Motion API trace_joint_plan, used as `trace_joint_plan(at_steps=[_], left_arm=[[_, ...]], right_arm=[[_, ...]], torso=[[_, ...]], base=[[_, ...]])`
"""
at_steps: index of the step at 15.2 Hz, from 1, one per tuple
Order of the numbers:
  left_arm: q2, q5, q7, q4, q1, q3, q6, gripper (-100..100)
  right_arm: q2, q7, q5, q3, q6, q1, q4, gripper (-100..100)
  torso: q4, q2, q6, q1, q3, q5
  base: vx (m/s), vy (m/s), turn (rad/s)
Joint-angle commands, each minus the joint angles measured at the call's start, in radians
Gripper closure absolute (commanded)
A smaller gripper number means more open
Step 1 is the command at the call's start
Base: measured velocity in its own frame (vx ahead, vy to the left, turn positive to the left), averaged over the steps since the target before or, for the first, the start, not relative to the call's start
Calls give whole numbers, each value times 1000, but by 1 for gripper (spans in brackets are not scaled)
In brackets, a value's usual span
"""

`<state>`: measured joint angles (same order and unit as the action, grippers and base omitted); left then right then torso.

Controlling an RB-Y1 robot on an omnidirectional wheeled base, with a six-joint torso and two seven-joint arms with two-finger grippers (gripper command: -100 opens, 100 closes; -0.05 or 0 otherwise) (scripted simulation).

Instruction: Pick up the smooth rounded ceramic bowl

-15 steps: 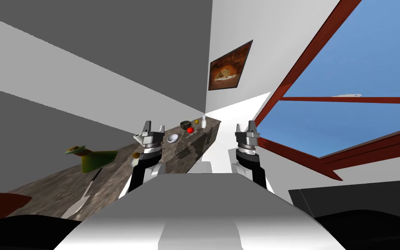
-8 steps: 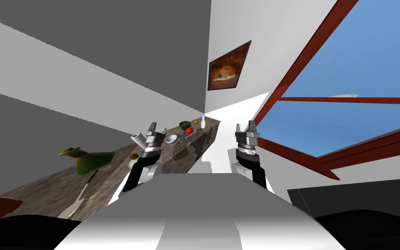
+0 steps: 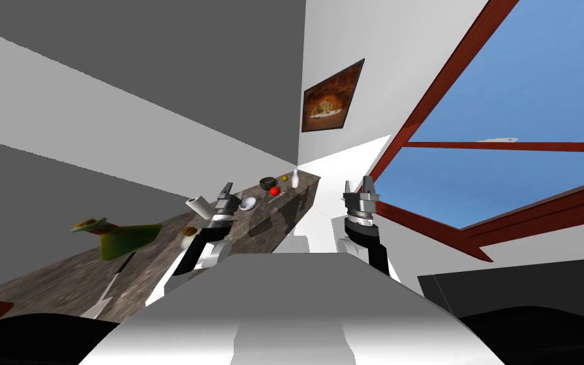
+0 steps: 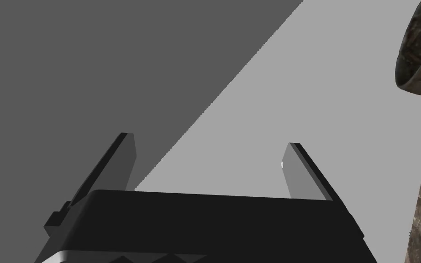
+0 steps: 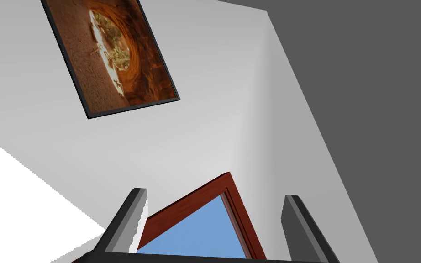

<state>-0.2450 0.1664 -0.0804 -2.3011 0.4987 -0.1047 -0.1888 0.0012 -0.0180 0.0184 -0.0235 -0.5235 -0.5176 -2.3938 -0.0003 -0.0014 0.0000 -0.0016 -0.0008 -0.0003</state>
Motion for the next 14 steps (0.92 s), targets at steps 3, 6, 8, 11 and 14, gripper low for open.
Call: trace_joint_plan(at_steps=[3, 6, 8, 11, 14], left_arm=[[-30, 22, -11, 8, 0, -20, 80, -100], [-52, 39, -19, 19, 1, -35, 132, -100], [-75, 57, -28, 30, 3, -50, 168, -100], [-96, 75, -38, 41, 4, -67, 219, -100], [-117, 95, -47, 53, 5, -84, 275, -100]], right_arm=[[0, 0, 0, 0, 0, 0, 0, 0], [0, 0, 0, 0, 0, 0, 0, 0], [0, 0, 0, 0, 0, 0, 0, 0], [0, 0, 0, 0, 0, 0, 0, 0], [0, 0, 0, 0, 0, 0, 0, 0]], torso=[[0, 0, 0, 0, 0, 0], [0, 0, 0, 0, 0, 0], [0, 0, 0, 0, 0, 0], [0, 0, 0, 0, 0, 0], [0, 0, 0, 0, 0, 0]], base=[[16, -20, -17], [19, -24, -19], [21, -24, -15], [23, -27, -18], [22, -28, -22]])
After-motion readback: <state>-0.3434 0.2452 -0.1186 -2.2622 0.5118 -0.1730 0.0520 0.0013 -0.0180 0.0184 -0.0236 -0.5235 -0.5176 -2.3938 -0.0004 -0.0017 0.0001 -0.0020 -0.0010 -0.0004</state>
